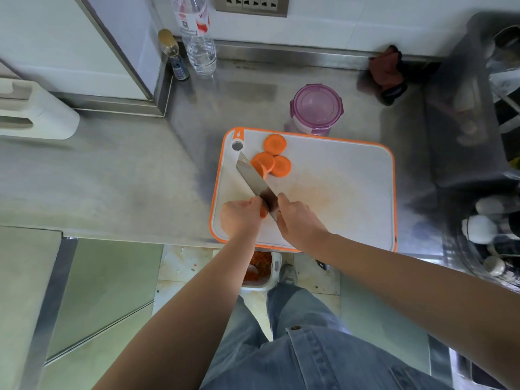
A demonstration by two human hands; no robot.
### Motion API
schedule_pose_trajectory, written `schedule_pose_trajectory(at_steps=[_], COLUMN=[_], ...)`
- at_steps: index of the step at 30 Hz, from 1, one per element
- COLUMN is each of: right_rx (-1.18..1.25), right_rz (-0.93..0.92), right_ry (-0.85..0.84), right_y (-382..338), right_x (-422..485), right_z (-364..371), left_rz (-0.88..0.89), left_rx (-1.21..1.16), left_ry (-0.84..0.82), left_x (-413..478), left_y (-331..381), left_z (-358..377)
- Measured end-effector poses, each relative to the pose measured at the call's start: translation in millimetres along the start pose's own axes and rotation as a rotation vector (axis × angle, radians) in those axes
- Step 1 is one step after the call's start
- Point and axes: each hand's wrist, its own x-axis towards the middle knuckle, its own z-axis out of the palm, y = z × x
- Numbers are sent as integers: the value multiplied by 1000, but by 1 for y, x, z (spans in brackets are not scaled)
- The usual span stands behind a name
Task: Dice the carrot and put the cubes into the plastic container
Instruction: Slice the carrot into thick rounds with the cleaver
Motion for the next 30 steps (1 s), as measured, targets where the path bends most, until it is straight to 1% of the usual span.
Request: schedule_pose_trajectory(at_steps=[10, 14, 17, 23, 30], right_rx=[-37, -54, -57, 11, -58], right_rz=[-57, -42, -30, -53, -82], right_ry=[22, 18, 17, 94, 32], right_y=[-8, -7, -5, 4, -1], right_x=[24, 26, 26, 10, -15], right_z=[11, 10, 2, -19, -34], left_rz=[-131, -180, -243, -220, -132], left_rx=[-142, -175, -230, -313, -308], left_ry=[-45, -65, -120, -97, -78], left_x=[13, 11, 13, 7, -1], left_y=[3, 3, -1, -4, -12], left_z=[-9, -11, -11, -11, -3])
